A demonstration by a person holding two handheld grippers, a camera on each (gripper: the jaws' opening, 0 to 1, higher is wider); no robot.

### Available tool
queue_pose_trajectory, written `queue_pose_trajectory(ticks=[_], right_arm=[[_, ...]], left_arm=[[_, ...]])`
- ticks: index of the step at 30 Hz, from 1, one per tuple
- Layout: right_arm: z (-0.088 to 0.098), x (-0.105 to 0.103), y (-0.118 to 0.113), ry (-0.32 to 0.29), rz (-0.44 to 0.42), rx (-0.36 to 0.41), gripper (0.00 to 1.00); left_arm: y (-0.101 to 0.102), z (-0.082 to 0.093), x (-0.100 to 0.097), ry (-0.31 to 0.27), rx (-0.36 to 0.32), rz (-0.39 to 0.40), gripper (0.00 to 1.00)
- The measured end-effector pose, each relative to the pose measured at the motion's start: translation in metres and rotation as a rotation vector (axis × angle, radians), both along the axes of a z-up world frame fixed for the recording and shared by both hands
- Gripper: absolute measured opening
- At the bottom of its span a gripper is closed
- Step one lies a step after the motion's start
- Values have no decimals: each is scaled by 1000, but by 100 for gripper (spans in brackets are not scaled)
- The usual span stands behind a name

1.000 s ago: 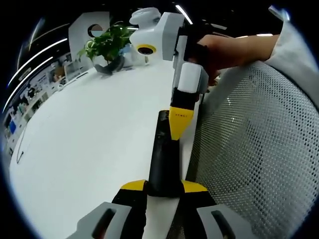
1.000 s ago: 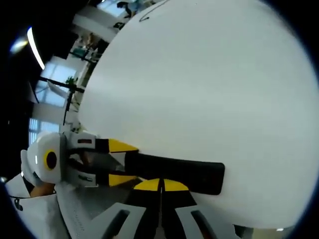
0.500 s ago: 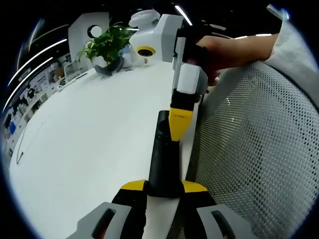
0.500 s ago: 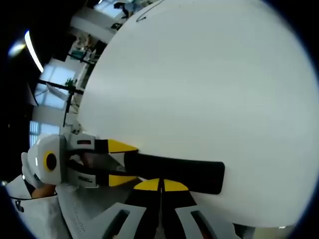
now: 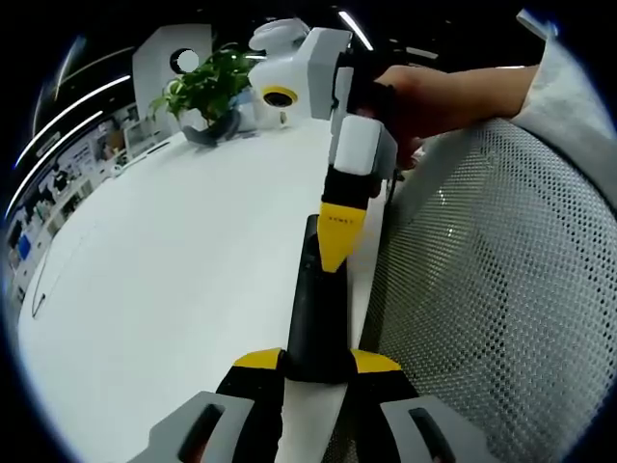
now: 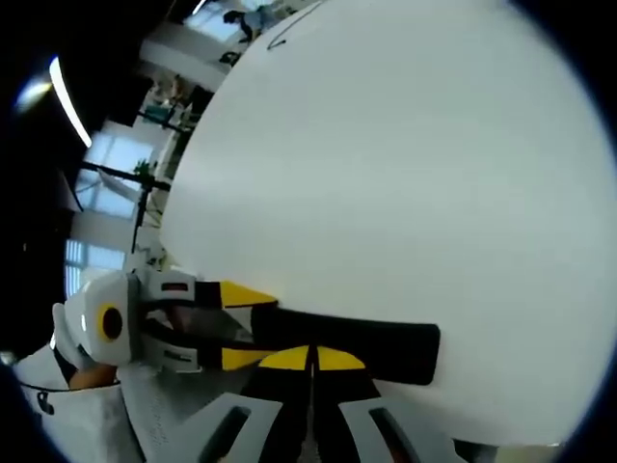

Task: Press the specified remote control buttons in sequence, fully releasing each button before pressing the next.

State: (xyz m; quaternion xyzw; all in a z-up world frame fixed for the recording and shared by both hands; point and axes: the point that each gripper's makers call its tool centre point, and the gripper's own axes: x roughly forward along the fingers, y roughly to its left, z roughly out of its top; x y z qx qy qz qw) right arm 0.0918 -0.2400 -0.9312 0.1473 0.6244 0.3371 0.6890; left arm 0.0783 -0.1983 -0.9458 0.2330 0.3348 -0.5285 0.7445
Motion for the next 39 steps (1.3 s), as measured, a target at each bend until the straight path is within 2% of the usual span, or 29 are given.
queue_pose_trajectory(ticks=[7, 10, 14, 20, 34, 39], right_arm=[[1, 2, 6, -19, 7, 22, 0], [-3, 0, 7, -16, 25, 3, 0], [-2, 1, 9, -46, 43, 3, 0], [-4, -1, 10, -40, 52, 5, 0], [-5, 1, 10, -40, 18, 13, 0], [-5, 2, 9, -11, -25, 27, 0]], left_arm=[[0, 0, 0, 0, -1, 1, 25], [-1, 0, 0, 0, -1, 0, 25], [0, 0, 0, 0, -2, 0, 25], [-1, 0, 0, 0, -3, -1, 25], [-1, 0, 1, -1, -9, 4, 25], [-1, 0, 2, -1, -10, 9, 25]])
